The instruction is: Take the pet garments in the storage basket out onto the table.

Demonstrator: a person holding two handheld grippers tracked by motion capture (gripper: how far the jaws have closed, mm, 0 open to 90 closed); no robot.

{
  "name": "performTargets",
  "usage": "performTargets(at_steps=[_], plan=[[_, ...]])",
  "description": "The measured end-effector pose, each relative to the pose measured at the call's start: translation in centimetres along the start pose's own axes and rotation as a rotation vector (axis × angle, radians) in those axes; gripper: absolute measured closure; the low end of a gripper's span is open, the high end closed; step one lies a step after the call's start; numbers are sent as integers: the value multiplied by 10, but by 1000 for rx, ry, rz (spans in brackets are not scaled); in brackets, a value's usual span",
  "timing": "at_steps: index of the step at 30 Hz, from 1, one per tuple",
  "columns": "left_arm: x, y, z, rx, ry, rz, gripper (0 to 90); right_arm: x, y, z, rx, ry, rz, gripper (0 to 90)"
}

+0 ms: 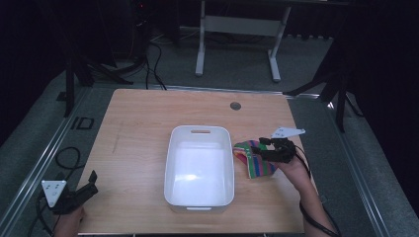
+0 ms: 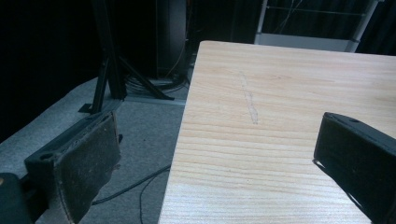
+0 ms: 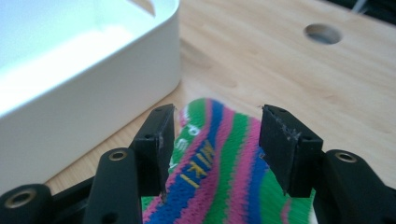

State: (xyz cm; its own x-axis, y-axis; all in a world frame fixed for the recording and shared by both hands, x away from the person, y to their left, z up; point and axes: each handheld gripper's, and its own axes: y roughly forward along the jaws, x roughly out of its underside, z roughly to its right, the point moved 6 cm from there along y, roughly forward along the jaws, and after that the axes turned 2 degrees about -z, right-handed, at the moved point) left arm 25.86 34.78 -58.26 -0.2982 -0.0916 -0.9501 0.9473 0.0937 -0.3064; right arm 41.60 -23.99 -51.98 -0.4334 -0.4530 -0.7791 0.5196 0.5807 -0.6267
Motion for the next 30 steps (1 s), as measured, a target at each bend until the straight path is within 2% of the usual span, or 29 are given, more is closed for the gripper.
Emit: performTargets(at_steps=[3, 4, 5, 6, 9, 10, 11, 12, 13, 14, 15, 16, 17, 19, 21, 22, 25, 30], plan=[[0, 0, 0, -1, 1, 0, 10, 1, -6, 5, 22, 10, 4, 412], [0, 0, 0, -1, 0, 0, 10, 3, -12, 11, 45, 27, 11, 381], [0, 0, 0, -1, -1, 0, 10, 3, -12, 11, 45, 27, 11, 381], [0, 0, 0, -1, -2, 0, 9, 7, -18, 18, 70, 45, 21, 362], [0, 0, 0, -1, -2, 0, 10, 12, -24, 23, 96, 61, 34, 319], [0, 0, 0, -1, -2, 0, 10, 16, -30, 28, 95, 82, 50, 293], [0, 0, 0, 0, -1, -1, 10, 16, -30, 28, 95, 82, 50, 293], [0, 0, 0, 0, 0, -1, 10, 22, -36, 32, 75, 111, 79, 245], [0, 0, 0, 0, -2, -1, 10, 22, -36, 32, 75, 111, 79, 245], [0, 0, 0, -1, -1, -1, 9, 29, -41, 36, 86, 129, 86, 174], [0, 0, 0, -1, 1, -1, 9, 29, -41, 36, 86, 129, 86, 174], [0, 0, 0, -1, -1, -1, 10, 36, -45, 40, 93, 151, 95, 148], [0, 0, 0, -1, 0, -1, 10, 36, -45, 40, 93, 151, 95, 148], [0, 0, 0, -1, 0, -1, 9, 51, -48, 44, 119, 161, 86, 147], [0, 0, 0, 0, 0, -1, 10, 57, -49, 45, 125, 168, 83, 146], [0, 0, 0, -1, -1, -1, 10, 68, -50, 47, 133, 195, 86, 143], [0, 0, 0, -1, 1, 0, 10, 79, -52, 48, 148, 210, 89, 139], [0, 0, 0, -1, 2, 0, 10, 103, -57, 49, 216, 246, 109, 137]])
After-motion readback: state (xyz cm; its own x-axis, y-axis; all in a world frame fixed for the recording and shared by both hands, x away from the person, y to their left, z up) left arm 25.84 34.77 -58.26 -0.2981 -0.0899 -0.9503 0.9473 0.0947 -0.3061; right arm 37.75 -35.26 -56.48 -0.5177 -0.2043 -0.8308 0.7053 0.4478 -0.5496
